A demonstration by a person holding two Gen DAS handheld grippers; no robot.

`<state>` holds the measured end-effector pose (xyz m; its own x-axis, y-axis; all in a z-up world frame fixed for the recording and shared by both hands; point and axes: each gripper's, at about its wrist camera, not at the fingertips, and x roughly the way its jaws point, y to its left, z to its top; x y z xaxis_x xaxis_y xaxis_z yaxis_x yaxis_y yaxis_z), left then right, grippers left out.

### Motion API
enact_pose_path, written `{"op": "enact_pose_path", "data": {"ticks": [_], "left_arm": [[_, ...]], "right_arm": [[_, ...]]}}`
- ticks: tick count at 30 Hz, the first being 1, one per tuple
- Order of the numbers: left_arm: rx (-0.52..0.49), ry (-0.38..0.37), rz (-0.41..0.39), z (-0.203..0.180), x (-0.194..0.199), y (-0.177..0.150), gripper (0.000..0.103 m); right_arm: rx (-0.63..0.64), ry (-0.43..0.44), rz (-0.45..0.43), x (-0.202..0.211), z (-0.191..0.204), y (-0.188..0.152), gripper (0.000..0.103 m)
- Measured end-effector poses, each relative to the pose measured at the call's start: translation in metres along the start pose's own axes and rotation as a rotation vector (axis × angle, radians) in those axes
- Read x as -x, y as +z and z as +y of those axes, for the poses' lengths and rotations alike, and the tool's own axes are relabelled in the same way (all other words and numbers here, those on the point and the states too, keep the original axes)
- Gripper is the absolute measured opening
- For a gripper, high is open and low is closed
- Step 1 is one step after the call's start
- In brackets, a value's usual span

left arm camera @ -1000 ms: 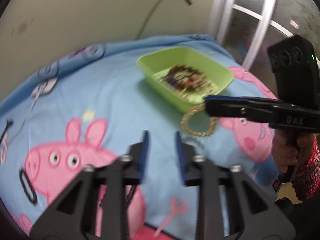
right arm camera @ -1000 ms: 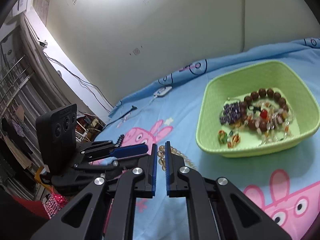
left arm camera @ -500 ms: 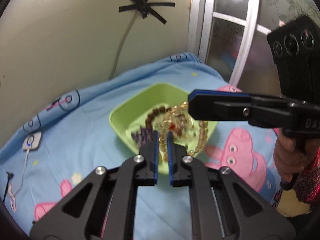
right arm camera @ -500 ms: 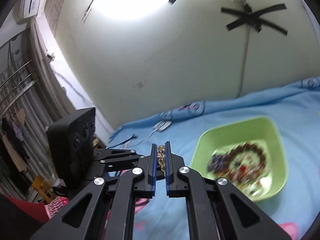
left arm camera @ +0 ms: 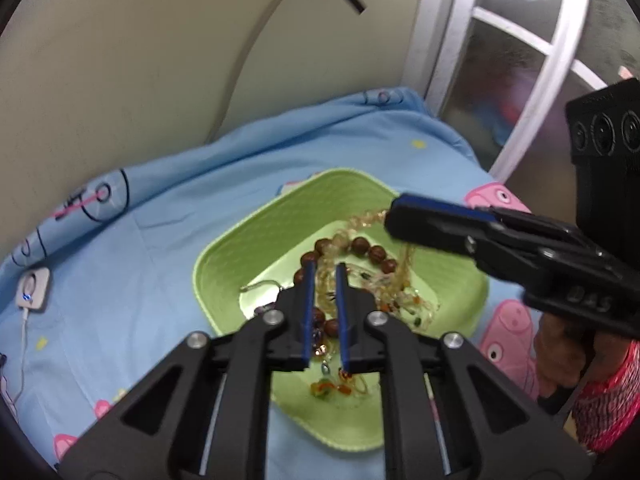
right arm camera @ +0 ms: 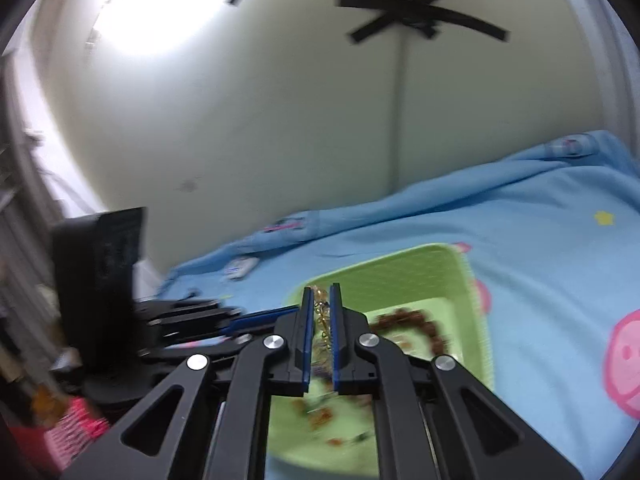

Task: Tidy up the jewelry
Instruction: 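Grasp the dark purple bead strand with both grippers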

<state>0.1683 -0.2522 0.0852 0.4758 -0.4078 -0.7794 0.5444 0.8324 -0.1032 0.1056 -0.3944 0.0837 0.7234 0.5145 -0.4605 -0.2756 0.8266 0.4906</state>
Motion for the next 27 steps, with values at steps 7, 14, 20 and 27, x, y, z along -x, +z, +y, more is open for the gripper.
{"op": "enact_pose_path", "data": {"ticks": [7, 14, 20, 27], "left_arm": [[0.070, -0.014, -0.078, 0.022, 0.040, -0.018, 0.010], [0.175, 0.061, -0.152, 0.075, 0.108, -0.078, 0.010], [0.380, 0.153, -0.142, 0.137, 0.148, -0.159, 0.010], [0.428, 0.139, -0.063, 0.139, 0.147, -0.221, 0.010]], "right_arm": [[0.008, -0.032, -0.133, 0.025, 0.007, -0.008, 0.000], [0.055, 0.095, -0.075, 0.023, 0.053, -0.032, 0.000], [0.179, 0.168, 0.069, -0.005, 0.109, -0.074, 0.000], [0.310, 0.182, 0.313, -0.056, 0.156, -0.131, 0.000]]}}
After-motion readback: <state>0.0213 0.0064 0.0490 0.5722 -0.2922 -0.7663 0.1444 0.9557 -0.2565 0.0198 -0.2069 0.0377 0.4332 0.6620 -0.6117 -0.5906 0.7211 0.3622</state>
